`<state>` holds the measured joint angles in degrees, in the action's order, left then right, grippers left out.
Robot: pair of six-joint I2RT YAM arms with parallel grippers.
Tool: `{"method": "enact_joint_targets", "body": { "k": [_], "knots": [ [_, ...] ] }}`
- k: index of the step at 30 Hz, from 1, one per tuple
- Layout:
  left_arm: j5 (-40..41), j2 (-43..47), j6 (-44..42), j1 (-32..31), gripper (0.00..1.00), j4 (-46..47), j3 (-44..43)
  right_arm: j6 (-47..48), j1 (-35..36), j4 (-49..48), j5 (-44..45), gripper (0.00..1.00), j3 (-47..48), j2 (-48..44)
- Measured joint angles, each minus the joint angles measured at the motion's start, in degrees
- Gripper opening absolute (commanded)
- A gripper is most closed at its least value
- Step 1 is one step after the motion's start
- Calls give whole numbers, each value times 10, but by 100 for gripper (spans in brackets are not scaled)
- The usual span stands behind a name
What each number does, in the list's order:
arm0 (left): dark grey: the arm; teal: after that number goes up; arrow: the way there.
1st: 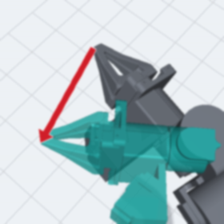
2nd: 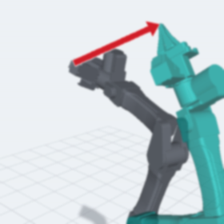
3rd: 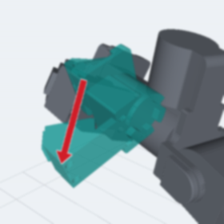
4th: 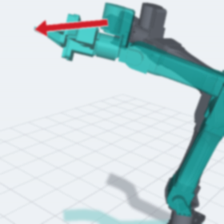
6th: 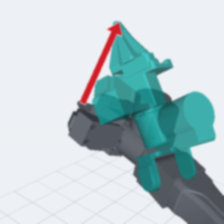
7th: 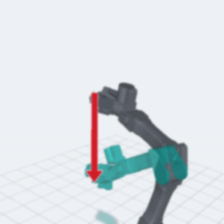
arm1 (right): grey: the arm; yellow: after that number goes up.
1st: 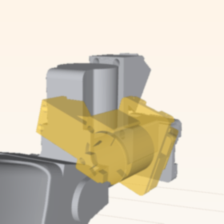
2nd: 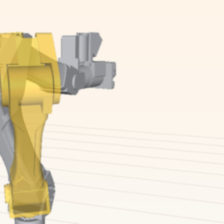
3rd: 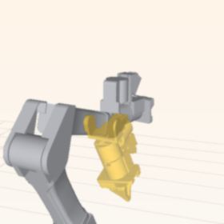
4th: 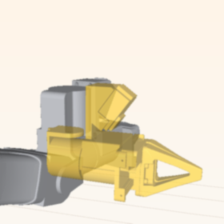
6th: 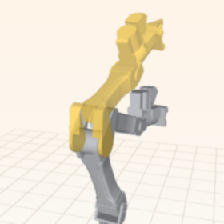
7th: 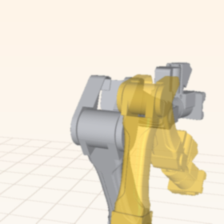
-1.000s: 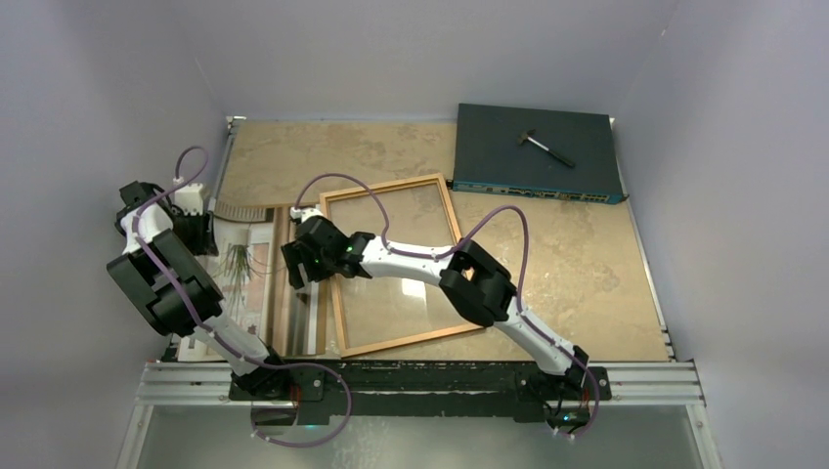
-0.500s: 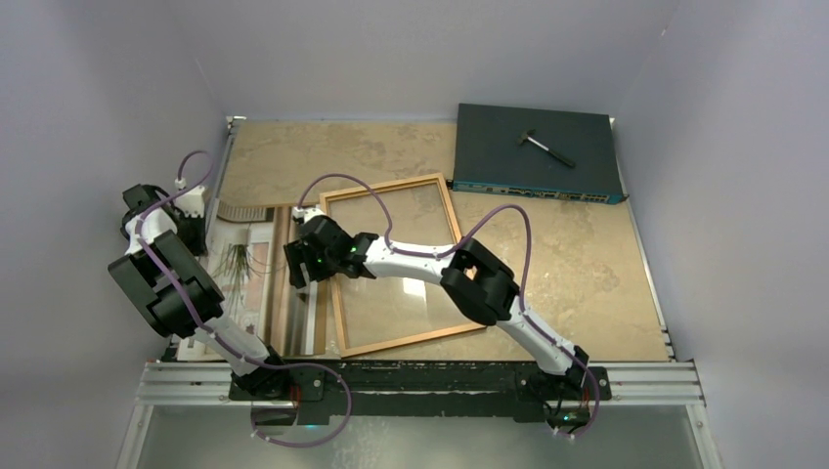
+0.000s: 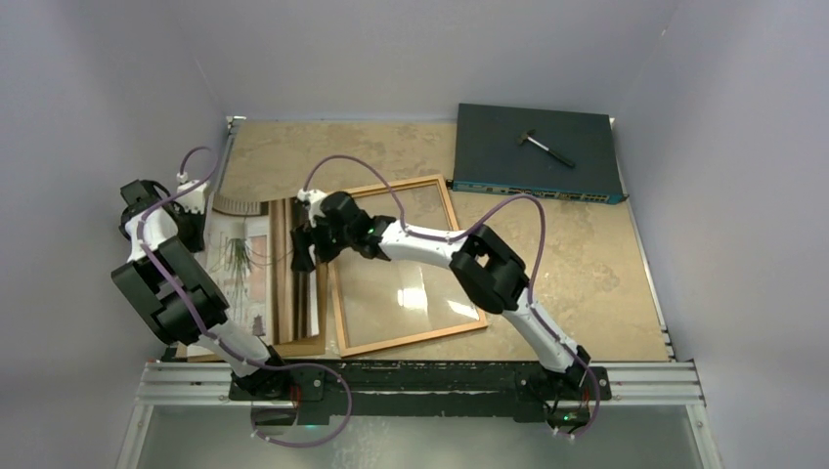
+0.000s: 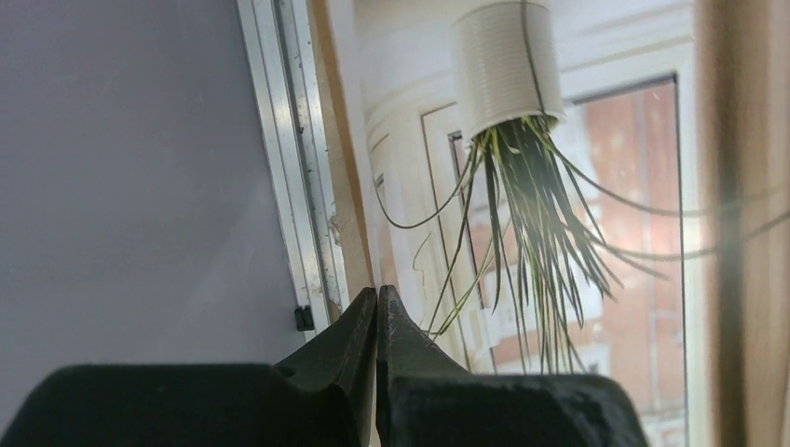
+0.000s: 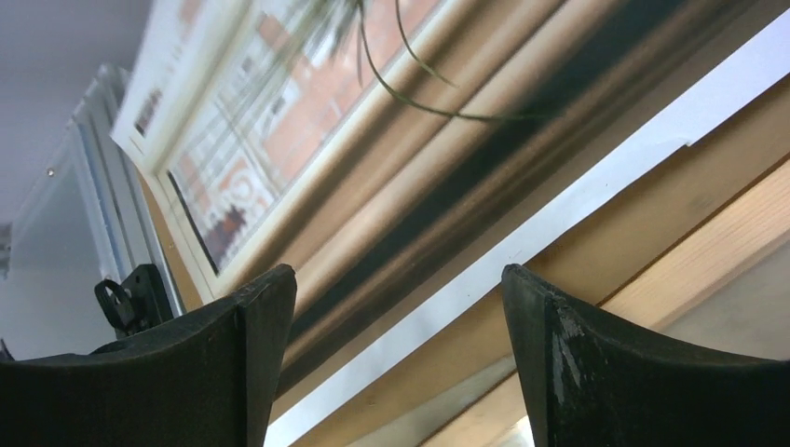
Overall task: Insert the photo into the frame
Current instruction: Pick up the photo at the center of the board.
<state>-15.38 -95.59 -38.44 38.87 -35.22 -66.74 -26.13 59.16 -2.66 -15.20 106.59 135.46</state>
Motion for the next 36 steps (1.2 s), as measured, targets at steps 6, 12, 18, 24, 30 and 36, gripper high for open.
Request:
{"method": "enact_joint_targets", "body": {
  "k": [6, 12, 18, 24, 30, 36],
  "knots": [
    [-40, 34, -35, 0, 0, -32, -9, 90, -72, -52, -98, 85, 38, -2],
    [-75, 56, -60, -2, 0, -63, -38, 139, -122, -82, -152, 86, 103, 4],
    [-102, 57, -89, -9, 0, -99, -68, 173, -117, -108, -162, 88, 101, 8],
    [-145, 79, -175, -29, 0, -152, -98, 255, -111, -120, -184, 89, 101, 12],
    [-181, 104, -265, -45, 0, -210, -103, 292, -128, -162, -225, 87, 101, 12],
    [-188, 102, -324, -46, 0, -262, -116, 304, -160, -229, -271, 84, 129, 50]
  ]
}}
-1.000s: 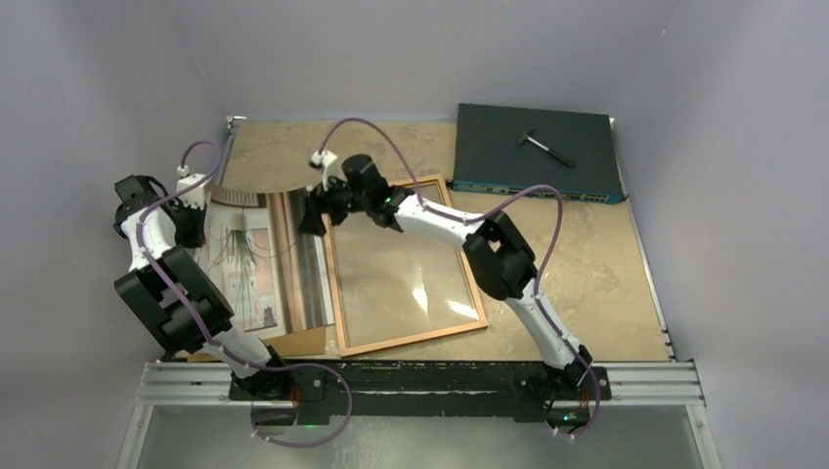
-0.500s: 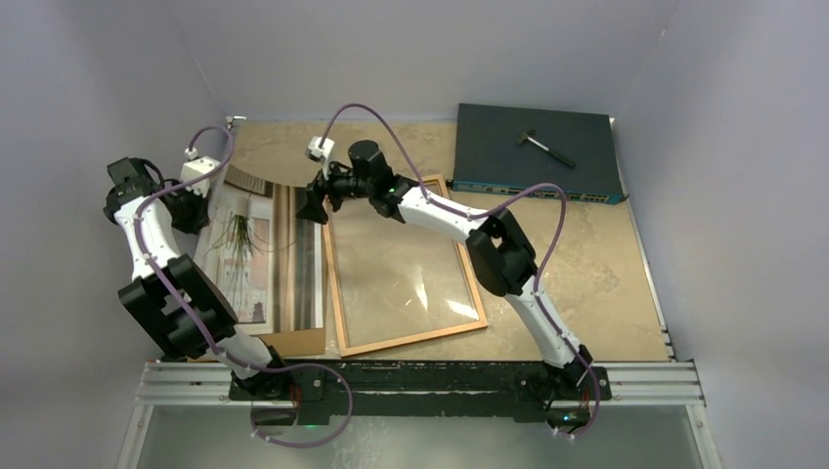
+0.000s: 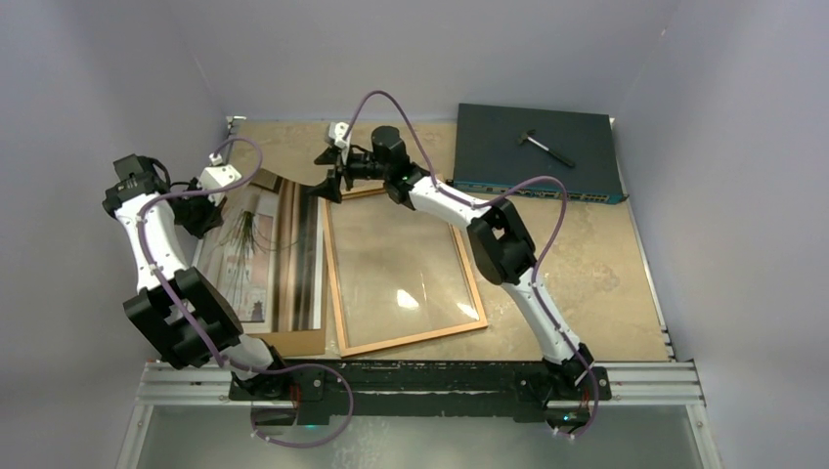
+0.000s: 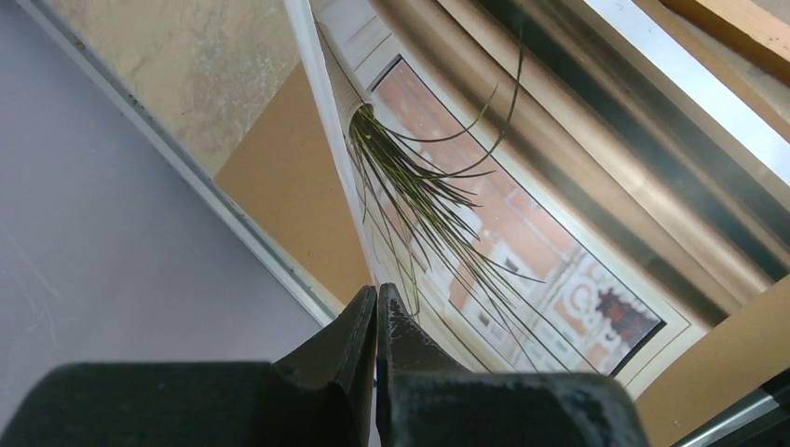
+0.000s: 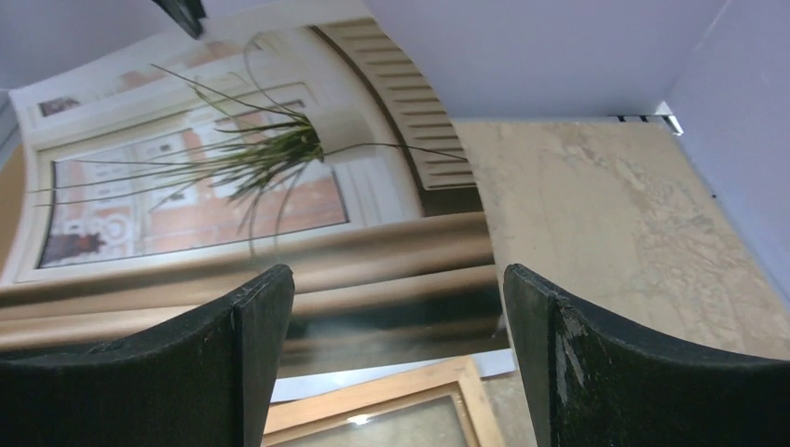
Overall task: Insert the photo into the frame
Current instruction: Pick up the photo at the center of the board.
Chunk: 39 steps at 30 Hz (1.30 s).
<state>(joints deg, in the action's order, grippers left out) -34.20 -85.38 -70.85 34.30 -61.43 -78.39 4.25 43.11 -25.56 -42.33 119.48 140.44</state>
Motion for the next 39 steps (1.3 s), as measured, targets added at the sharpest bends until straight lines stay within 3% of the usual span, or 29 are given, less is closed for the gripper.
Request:
{"method": "enact_joint_targets", "body": {
  "k": [13, 23, 32, 39],
  "knots": [
    [0, 7, -110, -21, 0, -59, -7, 32, 4, -136, -36, 79, 19, 65],
    [9, 71, -166, -45, 0, -50, 41, 145, 50, -168, 37, 77, -31, 41],
    [14, 73, -193, -49, 0, -47, 49, 232, 78, -192, 115, 75, -103, -17],
    [19, 74, -209, -52, 0, -45, 57, 282, 78, -198, 143, 72, -106, -28]
  ]
}}
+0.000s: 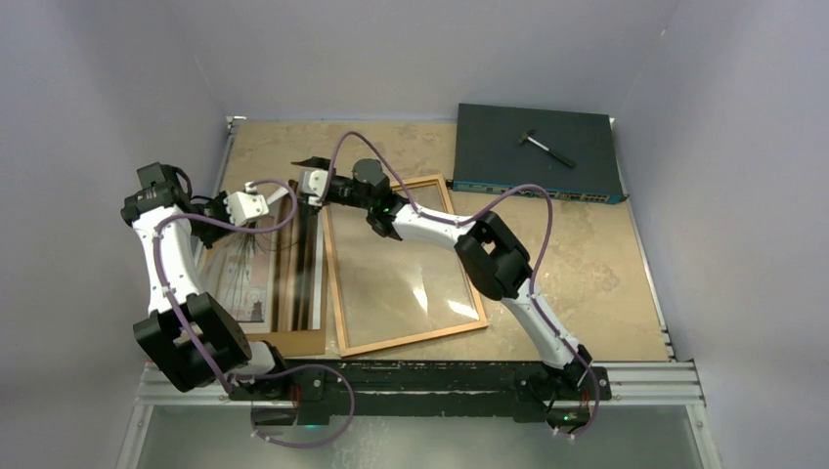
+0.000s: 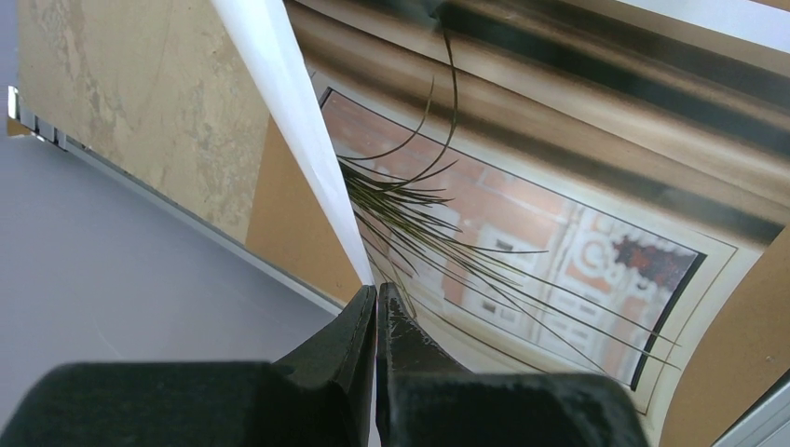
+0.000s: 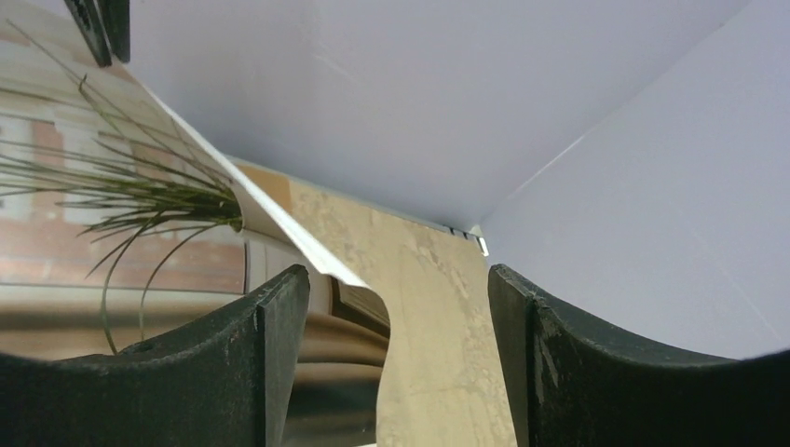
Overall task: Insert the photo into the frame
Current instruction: Pick up the photo at the center of the board.
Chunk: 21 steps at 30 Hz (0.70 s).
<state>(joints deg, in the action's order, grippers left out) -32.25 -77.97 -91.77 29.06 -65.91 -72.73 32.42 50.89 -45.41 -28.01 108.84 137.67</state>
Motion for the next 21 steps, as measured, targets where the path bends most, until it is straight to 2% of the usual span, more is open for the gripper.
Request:
{"method": "enact_joint_targets", "body": {
  "k": [7, 21],
  "knots": [
    [0, 3, -9, 0, 0, 3, 0, 53, 5, 76, -17, 67, 29, 0],
    [-1, 5, -16, -3, 0, 3, 0, 111, 33, 97, 0, 49, 31, 0]
  ]
}}
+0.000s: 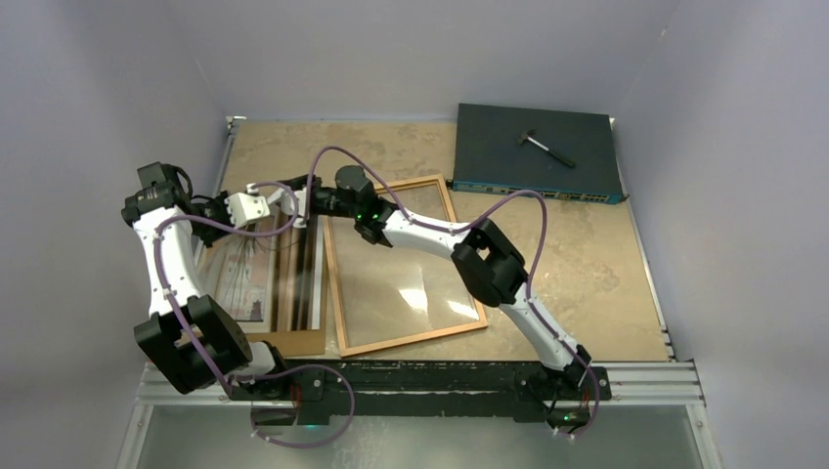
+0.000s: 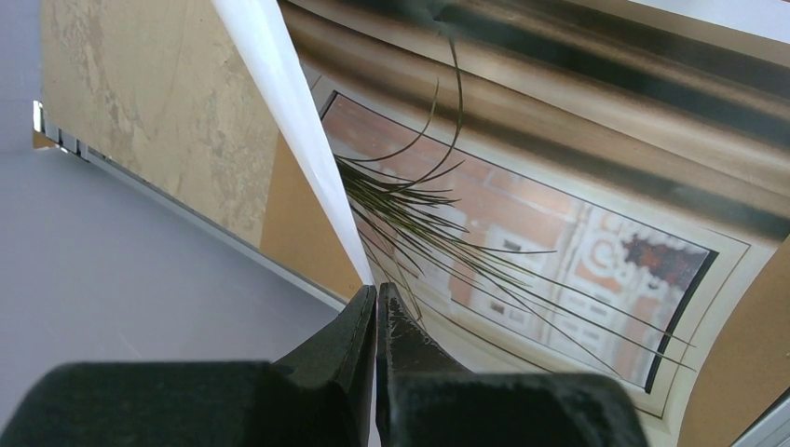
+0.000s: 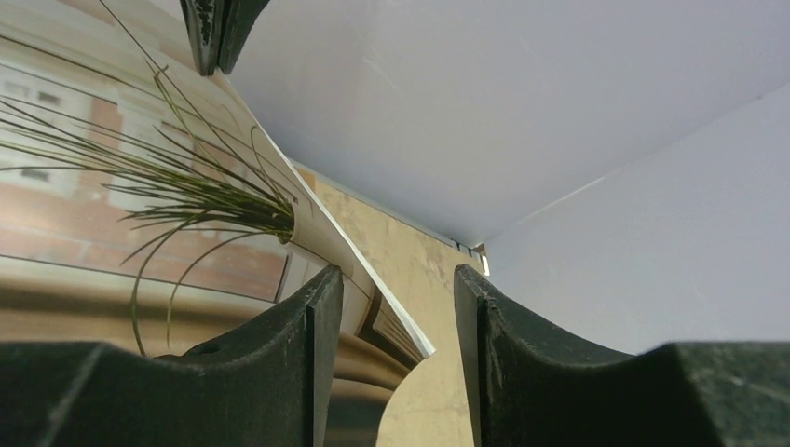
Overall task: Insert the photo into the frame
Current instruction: Pick up the photo at the center of the board.
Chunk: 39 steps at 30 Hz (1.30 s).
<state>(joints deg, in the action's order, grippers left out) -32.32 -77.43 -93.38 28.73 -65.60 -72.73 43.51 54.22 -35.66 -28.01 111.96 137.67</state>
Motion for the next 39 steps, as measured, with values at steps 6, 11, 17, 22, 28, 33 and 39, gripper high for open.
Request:
{"method": "enact_joint_targets", "body": {
  "k": [6, 11, 17, 22, 28, 33, 39],
  "knots": [
    [-1, 3, -8, -3, 0, 0, 0, 28, 1, 6, 20, 48, 0, 1],
    [-5, 6, -10, -8, 0, 0, 0, 50, 3, 8, 47, 44, 0, 7],
    [-11, 14, -17, -10, 0, 0, 0, 64, 6, 15, 66, 31, -1, 19],
    [-17, 14, -18, -11, 0, 0, 0, 68, 10, -7, 84, 13, -21, 19],
    [-23, 14, -16, -11, 2, 5, 0, 71, 17, -52, 111, 0, -72, 16],
    [-26, 18, 24, -11, 73, 33, 0, 64, 21, -86, 135, 0, -108, -1],
    [-27, 17, 193, -11, 88, 116, -45, 36, 26, -115, 154, 0, -122, -42]
  ]
}}
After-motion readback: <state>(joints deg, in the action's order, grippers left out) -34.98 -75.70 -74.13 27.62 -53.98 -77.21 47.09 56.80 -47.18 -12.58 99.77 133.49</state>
